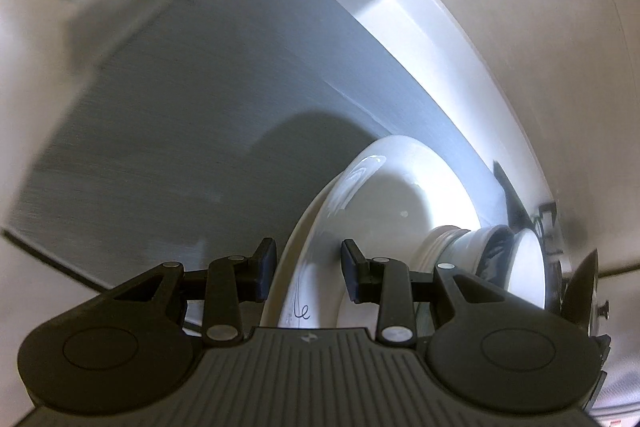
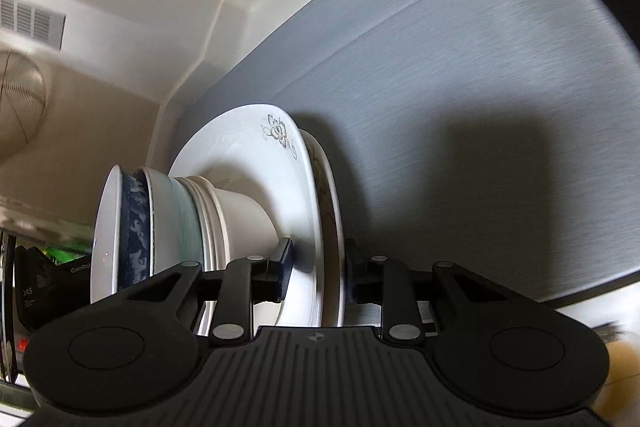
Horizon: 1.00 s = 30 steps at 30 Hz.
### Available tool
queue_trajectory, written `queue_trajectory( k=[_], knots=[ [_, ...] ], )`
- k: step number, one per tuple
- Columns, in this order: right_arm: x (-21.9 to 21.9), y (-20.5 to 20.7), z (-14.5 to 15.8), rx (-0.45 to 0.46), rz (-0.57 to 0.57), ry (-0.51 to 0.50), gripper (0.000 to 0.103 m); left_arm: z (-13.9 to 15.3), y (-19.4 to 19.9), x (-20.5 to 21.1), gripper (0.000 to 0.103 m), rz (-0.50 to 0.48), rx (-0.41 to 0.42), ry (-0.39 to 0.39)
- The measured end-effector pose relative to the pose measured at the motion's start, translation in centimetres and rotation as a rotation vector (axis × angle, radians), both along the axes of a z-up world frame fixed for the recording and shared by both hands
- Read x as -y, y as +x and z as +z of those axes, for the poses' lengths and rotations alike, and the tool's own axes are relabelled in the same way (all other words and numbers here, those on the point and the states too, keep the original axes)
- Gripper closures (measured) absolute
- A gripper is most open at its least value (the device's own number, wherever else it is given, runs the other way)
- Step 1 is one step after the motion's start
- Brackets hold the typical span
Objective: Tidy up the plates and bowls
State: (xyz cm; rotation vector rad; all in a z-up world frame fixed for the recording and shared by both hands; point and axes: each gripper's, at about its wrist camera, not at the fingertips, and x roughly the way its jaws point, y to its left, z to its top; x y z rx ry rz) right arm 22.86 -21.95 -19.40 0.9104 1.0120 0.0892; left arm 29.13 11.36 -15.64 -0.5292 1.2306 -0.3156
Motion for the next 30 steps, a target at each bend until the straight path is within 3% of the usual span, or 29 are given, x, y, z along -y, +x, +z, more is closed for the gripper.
queue_trajectory(
  k=[6,19,30],
  knots=[
    [3.3,-1.5,0.5,-0.007,-0.059,-0.025,0.074,-0.7,0.1,5.3,0.065,-0.073,-0.007,-0.005],
    [9.1,-3.0,1.5,-0.013,-0.116,-0.082,0.073,-0.9,-1.6,12.1,0.067,-0.222,-0.008,0.016],
    [11.8,-3.5,0.6,-0.035,-0.132,-0.040,0.071,-0.5,-2.0,13.3,0.067,-0.244,-0.001,0.043]
  ],
)
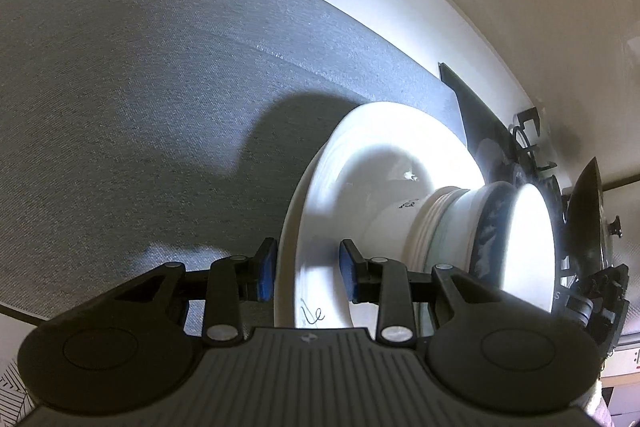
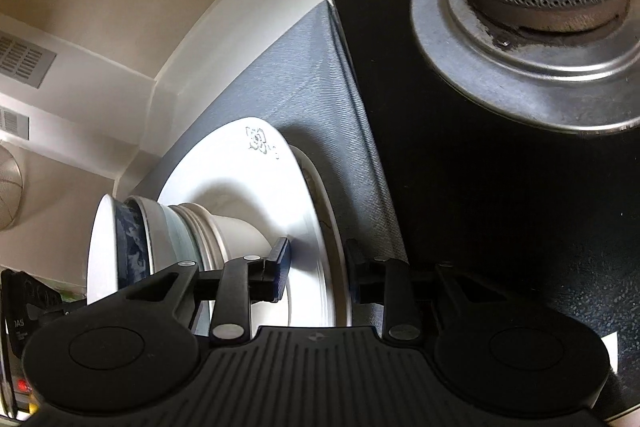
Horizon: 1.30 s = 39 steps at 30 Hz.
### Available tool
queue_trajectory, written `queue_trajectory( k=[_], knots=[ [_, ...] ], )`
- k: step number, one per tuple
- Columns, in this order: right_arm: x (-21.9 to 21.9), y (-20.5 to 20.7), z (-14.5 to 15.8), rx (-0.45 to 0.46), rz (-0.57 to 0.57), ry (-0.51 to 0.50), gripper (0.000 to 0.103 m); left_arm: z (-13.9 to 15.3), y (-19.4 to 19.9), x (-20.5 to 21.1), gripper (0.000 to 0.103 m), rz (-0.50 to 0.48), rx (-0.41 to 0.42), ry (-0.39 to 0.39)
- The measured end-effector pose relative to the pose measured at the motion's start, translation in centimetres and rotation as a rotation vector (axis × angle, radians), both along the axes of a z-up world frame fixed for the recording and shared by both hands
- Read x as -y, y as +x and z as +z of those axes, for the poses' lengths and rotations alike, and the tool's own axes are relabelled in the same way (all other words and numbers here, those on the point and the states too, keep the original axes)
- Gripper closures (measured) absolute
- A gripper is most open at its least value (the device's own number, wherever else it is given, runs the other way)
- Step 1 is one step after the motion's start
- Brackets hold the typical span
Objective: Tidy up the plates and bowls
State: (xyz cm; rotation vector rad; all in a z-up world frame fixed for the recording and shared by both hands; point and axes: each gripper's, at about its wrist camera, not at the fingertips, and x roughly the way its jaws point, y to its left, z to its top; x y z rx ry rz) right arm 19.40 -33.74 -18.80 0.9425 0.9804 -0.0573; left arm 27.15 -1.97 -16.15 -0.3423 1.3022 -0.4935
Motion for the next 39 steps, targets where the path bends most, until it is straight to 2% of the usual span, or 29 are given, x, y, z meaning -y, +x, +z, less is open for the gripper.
queue_trajectory(
  k=[6,9,11,13,15,16,18,21,23,24,26,28,34,39],
  knots=[
    [0.4,0.2,-0.6,-0.006,-0.011,0.030,0.070,-0.1,0.3,0.3,0.066,-0.006,-0.009,0.003],
    [0.4,0.2,-0.5,-0.012,-0.012,0.027,0.069,0.5,0.1,0.3,0.062,-0.028,0.015,0.008],
    [0.2,0.1,-0.2,-0.013,-0.024,0.012,0.068,1.5,-0.1,0.1,0.052,-0.041,0.050,0.010],
    [0.3,-0.1,0.7,0.011,-0.049,-0.022,0.068,2.7,-0.5,-0.2,0.024,-0.038,0.099,0.039],
    [0.2,-0.3,2.1,0.039,-0.066,-0.090,0.066,4.1,-1.0,-0.6,0.009,-0.030,0.181,0.082],
    [0.0,-0.4,3.1,0.053,-0.060,-0.137,0.064,4.8,-1.4,-0.8,0.006,-0.030,0.216,0.099],
    [-0.9,-0.8,5.3,0.082,-0.050,-0.238,0.050,6.1,-2.0,-1.1,0.000,-0.038,0.272,0.128],
    [-3.1,-2.1,8.5,0.125,-0.057,-0.400,0.038,7.7,-3.2,-1.2,0.000,-0.055,0.357,0.204],
    [-5.1,-3.3,10.4,0.145,-0.082,-0.510,0.035,8.4,-4.3,-0.5,0.000,-0.080,0.450,0.336],
    [-6.3,-4.3,11.4,0.174,-0.087,-0.554,0.033,8.7,-4.9,-0.2,0.000,-0.113,0.497,0.374],
    [-8.0,-5.8,12.6,0.203,-0.087,-0.595,0.031,9.2,-6.0,-0.2,0.000,-0.170,0.540,0.377],
    [-10.0,-7.4,13.3,0.205,-0.093,-0.619,0.027,9.5,-7.2,-0.3,0.000,-0.180,0.548,0.379],
    [-14.9,-10.5,12.8,0.052,-0.089,-0.691,0.021,9.9,-10.5,-0.3,0.000,-0.163,0.507,0.405],
    [-16.8,-11.9,12.6,0.067,-0.013,-0.704,0.020,10.6,-14.6,1.0,0.000,-0.154,0.550,0.423]
  ],
)
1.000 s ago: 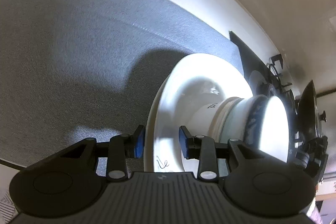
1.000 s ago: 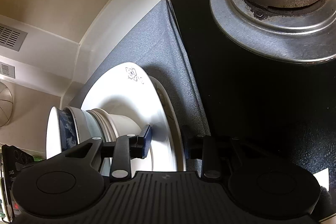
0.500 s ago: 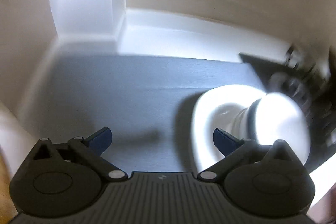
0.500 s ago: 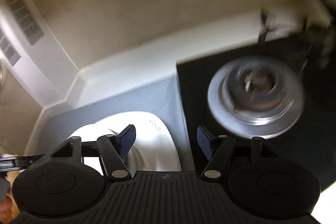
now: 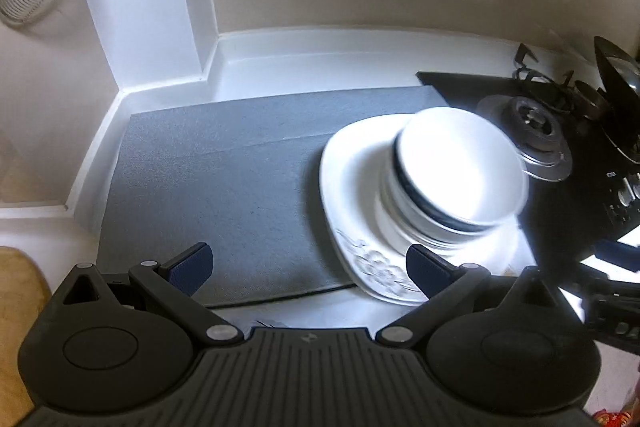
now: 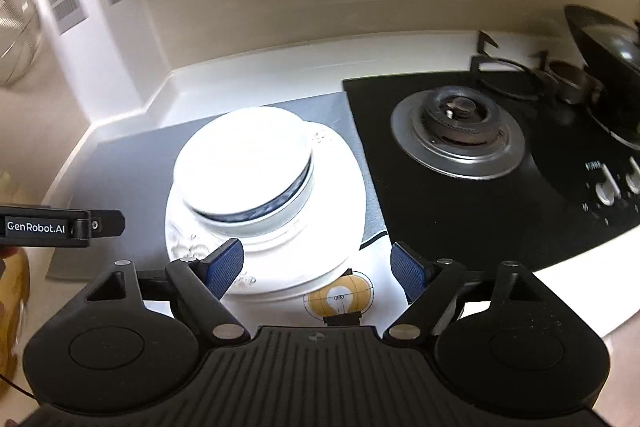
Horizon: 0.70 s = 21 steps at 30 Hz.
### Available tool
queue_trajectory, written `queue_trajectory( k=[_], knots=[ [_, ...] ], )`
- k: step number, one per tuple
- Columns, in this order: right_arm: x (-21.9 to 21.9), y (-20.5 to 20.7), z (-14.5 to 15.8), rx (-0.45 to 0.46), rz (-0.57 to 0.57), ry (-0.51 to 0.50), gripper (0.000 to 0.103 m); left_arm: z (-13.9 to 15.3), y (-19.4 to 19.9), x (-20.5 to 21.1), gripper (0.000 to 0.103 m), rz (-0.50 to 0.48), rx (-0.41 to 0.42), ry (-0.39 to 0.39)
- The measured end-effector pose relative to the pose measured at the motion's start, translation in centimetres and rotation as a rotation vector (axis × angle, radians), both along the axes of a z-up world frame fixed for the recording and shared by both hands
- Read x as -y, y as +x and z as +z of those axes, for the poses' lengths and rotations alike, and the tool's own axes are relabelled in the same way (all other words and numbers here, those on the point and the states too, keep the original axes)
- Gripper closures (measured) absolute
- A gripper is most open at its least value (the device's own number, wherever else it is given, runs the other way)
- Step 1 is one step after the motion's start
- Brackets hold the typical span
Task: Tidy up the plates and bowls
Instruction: 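Set the plate-and-bowl stack on the mat and open both grippers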
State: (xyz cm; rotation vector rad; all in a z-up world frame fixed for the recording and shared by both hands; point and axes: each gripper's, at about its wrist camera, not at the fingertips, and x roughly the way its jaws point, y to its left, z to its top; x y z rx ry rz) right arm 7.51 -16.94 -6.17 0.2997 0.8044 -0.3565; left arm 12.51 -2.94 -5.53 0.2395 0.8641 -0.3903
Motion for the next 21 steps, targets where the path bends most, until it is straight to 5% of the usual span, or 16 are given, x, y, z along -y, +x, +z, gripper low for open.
queue_trajectory(
  k=[11,21],
  knots=[
    [0.5,-5.0,2.1,0.062,0.129,-0.098,0.016,1.8,-7.8,3.5,0.000,0.023,0.076,0.020],
    [0.9,-7.6,2.9,0.106,0.191,-0.104,0.016,2.2,-10.4,4.5,0.000,0.058,0.101,0.033]
  ],
)
